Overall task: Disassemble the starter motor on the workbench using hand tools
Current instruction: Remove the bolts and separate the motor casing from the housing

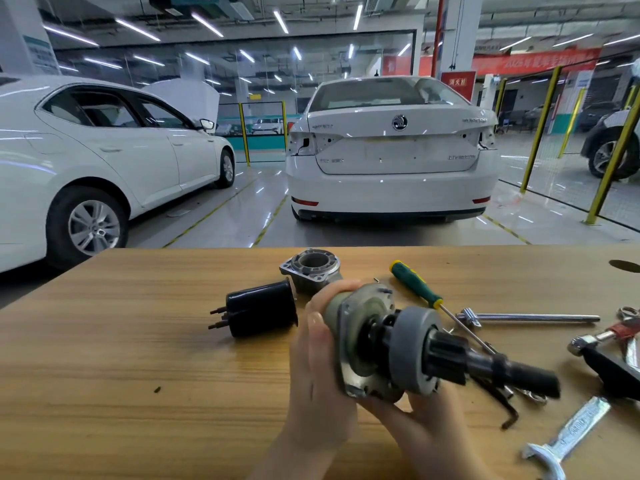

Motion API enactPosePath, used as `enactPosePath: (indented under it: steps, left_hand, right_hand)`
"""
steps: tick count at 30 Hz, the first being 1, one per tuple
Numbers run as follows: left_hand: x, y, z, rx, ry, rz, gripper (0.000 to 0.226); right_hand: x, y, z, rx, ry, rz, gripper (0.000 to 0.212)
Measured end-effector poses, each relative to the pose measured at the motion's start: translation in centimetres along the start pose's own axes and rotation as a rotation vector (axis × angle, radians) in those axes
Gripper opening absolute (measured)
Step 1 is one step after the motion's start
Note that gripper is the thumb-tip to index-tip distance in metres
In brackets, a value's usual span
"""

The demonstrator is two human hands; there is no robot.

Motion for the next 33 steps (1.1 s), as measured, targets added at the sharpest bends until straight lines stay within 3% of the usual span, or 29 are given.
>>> enactPosePath:
  steps: [2, 5, 6, 8, 10, 11, 14, 17, 19, 24, 31, 33]
  left_hand:
    - [0.0, -0.4, 0.3, -0.008, 0.043, 0.052, 0.052]
    - [-0.2, -0.7, 0.8, -0.009, 0.177, 0.105, 0.045]
    - [-0.2, -1.1, 1.0, -0.020, 0.243, 0.155, 0.052]
    - [-0.1, -1.3, 1.7, 0.019, 0.370, 0.262, 0.025]
    - [0.4, -2.0, 2.0, -0.018, 0.417, 0.412, 0.081]
    - [0.5, -2.6, 2.3, 0.034, 0.436, 0.453, 0.085]
    - [0.4, -3.5, 2.1, 0.069, 0.458, 0.558, 0.054]
    - [0.7, -4.3, 1.5, 0.084, 0.393, 0.606, 0.060]
    - [0.9, -4.2, 1.1, 0.052, 0.366, 0.621, 0.067]
    - [1.1, -3.5, 0.8, -0.058, 0.288, 0.615, 0.066]
    - [0.6, -2.9, 1.1, -0.092, 0.249, 0.569, 0.075]
    - [0.4, -2.7, 0.9, -0.096, 0.206, 0.541, 0.072]
  right_hand:
    - [0.1, -0.7, 0.3, -0.074, 0.084, 0.141, 0.053]
    - [0.2, -1.3, 0.2, -0.108, 0.048, 0.267, 0.069]
    - [0.2, -1.4, 0.3, -0.118, 0.031, 0.290, 0.068]
    - [0.2, -1.8, 0.5, -0.178, 0.000, 0.309, 0.060]
    - [0.2, -2.0, 0.7, -0.168, 0.008, 0.316, 0.057]
    - [0.1, -2.1, 0.8, -0.179, 0.025, 0.305, 0.053]
    - [0.1, -2.1, 1.0, -0.225, 0.061, 0.247, 0.043]
    - [-0.1, -2.0, 1.3, -0.251, 0.106, 0.160, 0.038]
    - [-0.3, -1.8, 1.4, -0.391, 0.112, 0.010, 0.037]
    - [-0.8, -1.2, 1.8, -0.584, 0.014, -0.333, 0.069]
    - [-1.5, -1.7, 1.8, -0.868, -0.142, -0.478, 0.058]
    - [-1.6, -2.2, 1.6, -0.987, -0.139, -0.499, 0.044]
Point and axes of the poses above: each hand's wrist, its own x-axis away from the middle knuckle, its own z-axis out of the back of the hand, y = z × x, the point moved 3 cm from there along -x, towards the middle knuckle, and after that the axes turned 8 degrees about x, right-handed, at the moved point
